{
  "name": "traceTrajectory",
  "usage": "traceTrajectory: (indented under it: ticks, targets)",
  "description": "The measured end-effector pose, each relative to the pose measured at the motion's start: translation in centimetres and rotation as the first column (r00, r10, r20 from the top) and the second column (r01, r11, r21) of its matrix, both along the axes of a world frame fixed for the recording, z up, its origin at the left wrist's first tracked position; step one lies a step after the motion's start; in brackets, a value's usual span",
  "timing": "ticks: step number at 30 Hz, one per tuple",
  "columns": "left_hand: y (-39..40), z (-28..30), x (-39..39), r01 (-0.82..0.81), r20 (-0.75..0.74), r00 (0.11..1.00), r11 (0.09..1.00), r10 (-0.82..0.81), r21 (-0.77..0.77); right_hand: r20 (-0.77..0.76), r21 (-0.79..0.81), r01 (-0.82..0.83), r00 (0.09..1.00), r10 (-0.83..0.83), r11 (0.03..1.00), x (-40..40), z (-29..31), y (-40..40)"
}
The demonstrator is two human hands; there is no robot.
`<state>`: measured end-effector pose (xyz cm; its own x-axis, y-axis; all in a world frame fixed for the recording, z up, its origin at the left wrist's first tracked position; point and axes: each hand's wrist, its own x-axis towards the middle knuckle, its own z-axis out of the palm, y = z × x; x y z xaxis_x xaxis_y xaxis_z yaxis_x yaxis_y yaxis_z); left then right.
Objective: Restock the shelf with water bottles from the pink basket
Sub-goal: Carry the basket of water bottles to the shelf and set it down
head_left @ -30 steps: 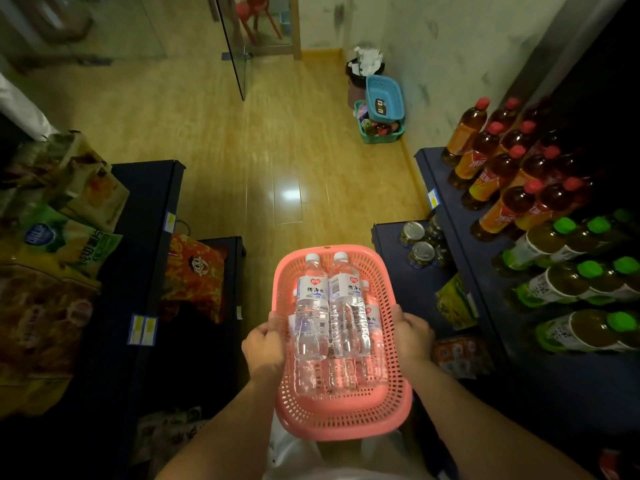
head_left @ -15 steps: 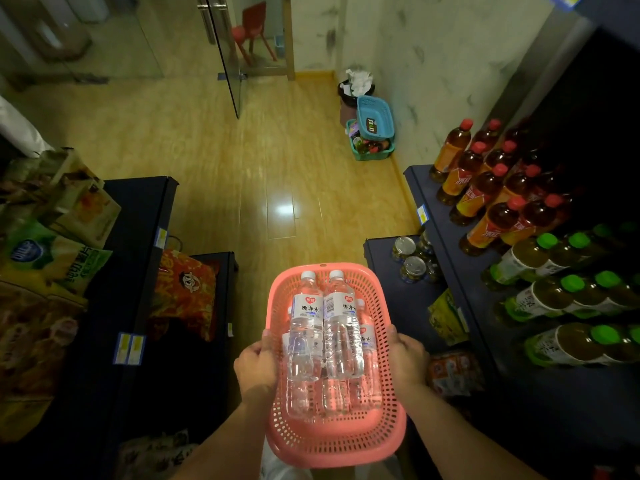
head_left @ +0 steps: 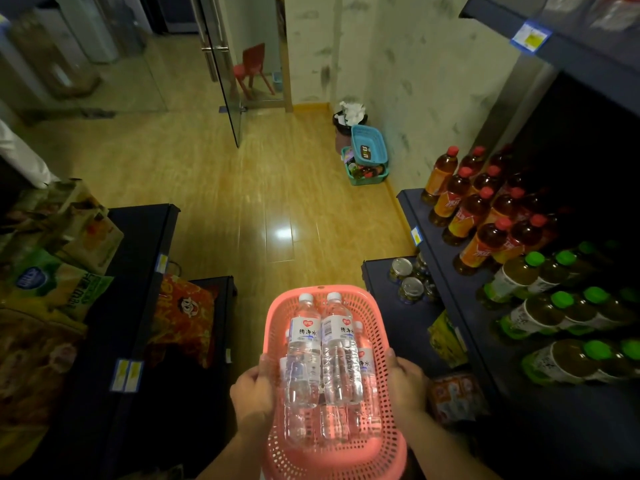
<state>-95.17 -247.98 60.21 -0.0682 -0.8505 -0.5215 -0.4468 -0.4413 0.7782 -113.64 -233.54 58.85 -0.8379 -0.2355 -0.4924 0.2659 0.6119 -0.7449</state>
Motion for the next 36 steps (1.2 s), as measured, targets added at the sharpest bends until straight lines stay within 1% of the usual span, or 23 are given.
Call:
traceTrajectory:
  ticks: [5,9,15,22,26,30,33,36]
  targets:
    - [0.3,0.5,0.3,0.011,0.026,1.0,1.0,-0.011,0.003,-0.005,-0.013,0.012,1.0,-0.012,1.0,0.3,-0.5,0.5]
    - [0.5,0.7,0.6,0.014,0.035,0.999,1.0,-0.014,0.004,0.038,-0.019,0.035,0.999,-0.035,0.999,0.7,-0.4,0.8]
    - [0.6,0.8,0.7,0.015,0.05,0.999,0.999,-0.017,0.031,0.045,-0.038,0.05,0.998,-0.048,0.998,0.9,0.0,0.8]
    - [0.5,0.5,0.3,0.019,0.046,0.999,1.0,-0.02,0.014,0.024,-0.029,0.035,0.999,-0.035,0.999,0.3,0.1,0.8]
    - [0.1,0.5,0.0,0.046,0.056,0.997,0.999,-0.045,-0.014,0.051,-0.007,0.034,0.998,-0.034,0.999,0.2,-0.4,0.8]
    - [-0.2,0.0,-0.2,0.036,0.051,0.998,0.999,-0.037,0.01,0.065,-0.009,0.041,0.997,-0.04,0.999,0.1,-0.3,0.6]
    - [-0.5,-0.3,-0.3,0.043,0.058,0.997,0.999,-0.043,-0.006,0.073,0.0,0.042,0.996,-0.042,0.999,0.0,-0.6,0.2]
    - [-1.1,-1.5,-0.5,0.036,0.069,0.997,0.999,-0.037,0.026,0.088,0.016,0.048,0.995,-0.049,0.999,-0.3,-1.5,-0.3]
